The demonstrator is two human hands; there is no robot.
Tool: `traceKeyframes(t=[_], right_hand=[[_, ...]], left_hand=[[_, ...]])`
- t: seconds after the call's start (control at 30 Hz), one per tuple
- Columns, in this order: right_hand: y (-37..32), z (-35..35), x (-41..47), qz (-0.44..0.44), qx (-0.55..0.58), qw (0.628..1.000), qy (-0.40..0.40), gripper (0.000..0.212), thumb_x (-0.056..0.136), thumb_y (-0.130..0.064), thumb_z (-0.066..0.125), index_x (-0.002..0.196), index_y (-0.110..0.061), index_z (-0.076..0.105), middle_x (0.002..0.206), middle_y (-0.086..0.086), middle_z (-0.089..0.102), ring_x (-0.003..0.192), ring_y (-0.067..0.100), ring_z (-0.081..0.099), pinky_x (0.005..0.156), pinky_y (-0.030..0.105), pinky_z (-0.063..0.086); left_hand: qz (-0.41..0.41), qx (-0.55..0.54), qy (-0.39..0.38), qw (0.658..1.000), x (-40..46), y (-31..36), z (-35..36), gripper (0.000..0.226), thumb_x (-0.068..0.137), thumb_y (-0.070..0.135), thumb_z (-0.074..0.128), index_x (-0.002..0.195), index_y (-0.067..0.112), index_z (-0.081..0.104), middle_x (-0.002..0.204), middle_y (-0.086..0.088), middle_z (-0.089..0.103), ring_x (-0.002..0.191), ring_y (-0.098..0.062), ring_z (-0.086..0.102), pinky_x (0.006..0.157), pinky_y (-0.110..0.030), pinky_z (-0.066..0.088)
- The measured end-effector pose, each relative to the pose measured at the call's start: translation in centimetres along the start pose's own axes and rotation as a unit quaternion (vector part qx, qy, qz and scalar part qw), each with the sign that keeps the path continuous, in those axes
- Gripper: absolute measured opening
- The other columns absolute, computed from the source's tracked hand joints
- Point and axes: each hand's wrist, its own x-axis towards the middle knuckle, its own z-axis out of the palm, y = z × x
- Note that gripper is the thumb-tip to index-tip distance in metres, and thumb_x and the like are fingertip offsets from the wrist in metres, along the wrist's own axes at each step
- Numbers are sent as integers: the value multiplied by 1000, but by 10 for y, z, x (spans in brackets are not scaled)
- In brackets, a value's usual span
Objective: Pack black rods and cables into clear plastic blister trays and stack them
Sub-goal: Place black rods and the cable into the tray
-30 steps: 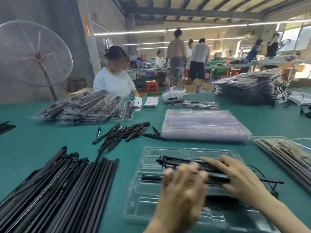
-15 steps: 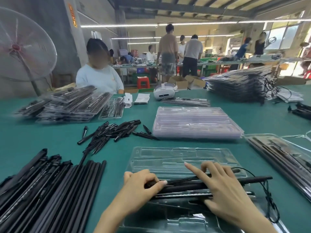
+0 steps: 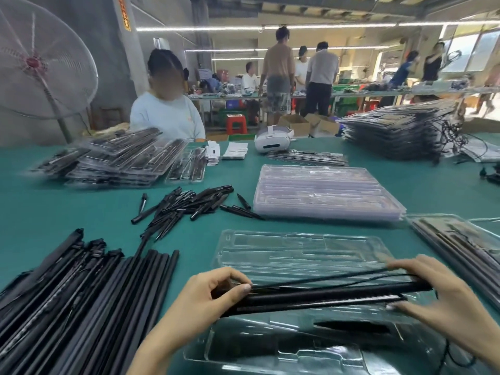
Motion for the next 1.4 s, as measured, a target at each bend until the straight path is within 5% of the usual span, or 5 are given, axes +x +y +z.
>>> traceKeyframes(t=[0.23,0.37,0.87,1.1,1.4], right_hand=[[10,-4,-2,-44,125,985,108,10,78,-40,71,88,-40,68,87,-15,51,83,4,53,74,8,37],[20,2,-1,-22,153,973,171,19,78,-11,65,77,-29,71,87,-12,49,83,5,50,71,10,38],[14,2,-1,-49,120,989,69,15,72,-20,70,78,-33,68,73,-9,64,71,9,59,66,20,44],[17,7,-3,-38,132,990,44,10,74,-18,71,71,-27,67,73,-8,63,68,8,57,64,17,40],[13,14,-1,-75,94,991,62,14,72,-14,71,74,-27,67,73,-15,63,66,7,56,62,22,41]], left_hand=[[8,31,-11,999,-2,-4,0,23,74,54,58,96,50,65,92,17,70,86,-2,64,81,-21,49],[46,39,9,998,-1,-2,4,21,78,49,58,94,41,69,89,19,69,86,-3,63,76,-17,48],[152,170,77,971,0,-12,0,33,81,72,46,105,49,53,106,30,59,98,6,45,80,-9,34],[138,173,83,972,2,-25,-4,33,84,17,70,99,41,54,88,26,69,93,-5,55,89,-29,31],[93,335,-16,938,7,-37,8,43,90,55,46,132,44,45,125,35,40,122,12,30,100,-16,16]])
